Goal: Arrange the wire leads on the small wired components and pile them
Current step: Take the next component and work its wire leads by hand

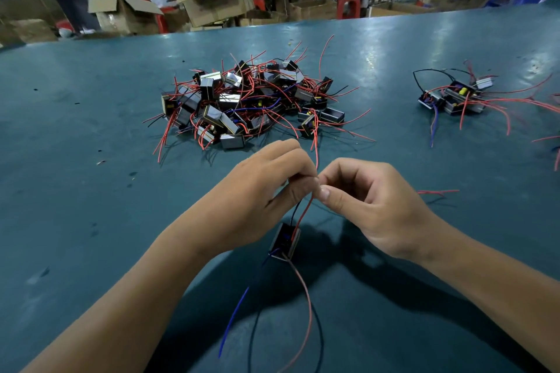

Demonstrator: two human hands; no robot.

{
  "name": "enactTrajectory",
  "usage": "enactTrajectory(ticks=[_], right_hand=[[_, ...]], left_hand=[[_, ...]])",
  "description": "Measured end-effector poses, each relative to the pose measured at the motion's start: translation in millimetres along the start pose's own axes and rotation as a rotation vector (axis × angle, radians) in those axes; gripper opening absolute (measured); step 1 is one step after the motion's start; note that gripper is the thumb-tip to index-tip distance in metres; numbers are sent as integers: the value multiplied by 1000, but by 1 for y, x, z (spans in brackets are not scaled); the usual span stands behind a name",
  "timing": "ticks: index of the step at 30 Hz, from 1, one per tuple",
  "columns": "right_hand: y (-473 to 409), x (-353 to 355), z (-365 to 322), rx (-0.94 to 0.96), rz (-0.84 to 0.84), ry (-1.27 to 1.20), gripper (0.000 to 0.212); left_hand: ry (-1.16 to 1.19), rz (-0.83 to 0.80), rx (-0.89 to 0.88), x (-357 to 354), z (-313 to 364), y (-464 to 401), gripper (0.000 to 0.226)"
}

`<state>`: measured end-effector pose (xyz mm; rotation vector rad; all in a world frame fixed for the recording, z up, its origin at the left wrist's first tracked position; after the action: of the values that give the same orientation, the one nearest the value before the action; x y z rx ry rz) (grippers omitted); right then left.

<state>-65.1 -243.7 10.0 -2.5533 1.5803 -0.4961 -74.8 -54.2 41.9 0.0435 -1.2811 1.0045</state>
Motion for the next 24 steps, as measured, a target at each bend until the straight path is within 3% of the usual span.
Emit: enactTrajectory(ticks=[2,5,7,9,12,15,24], right_hand=[[0,0,1,19,40,49,10],[0,-1,2,36,88,91,9],[0,-2,2,25,103,97,9],[-1,0,2,12,111,85,10],[-2,3,-1,-4,105,33,9],[-2,4,-2,-16,49,-22,8],[1,7,-5,-9,-56,-40,6]], left_hand=[[102,-8,124,-4,-1,0,21],[530,16,506,-13,1,-2,27],[692,61,633,-17,1,-3,32],[663,103,573,-11,-4,-2,29],[408,129,296,6,-13,1,4],[158,91,39,7,-12,2,16],[-10,146,-138,7,-8,-1,8]])
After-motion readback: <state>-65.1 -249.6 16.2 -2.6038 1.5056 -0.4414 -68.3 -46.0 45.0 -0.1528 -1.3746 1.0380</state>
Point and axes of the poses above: each hand's wrist, its own y-axis away from the middle knuckle, its own x-axis out of the back of the hand, z = x × y, the point moved 1 cm from there along -y, towards the middle knuckle, and after that the axes turned 3 degrees about -x, right-handed, at the moved point
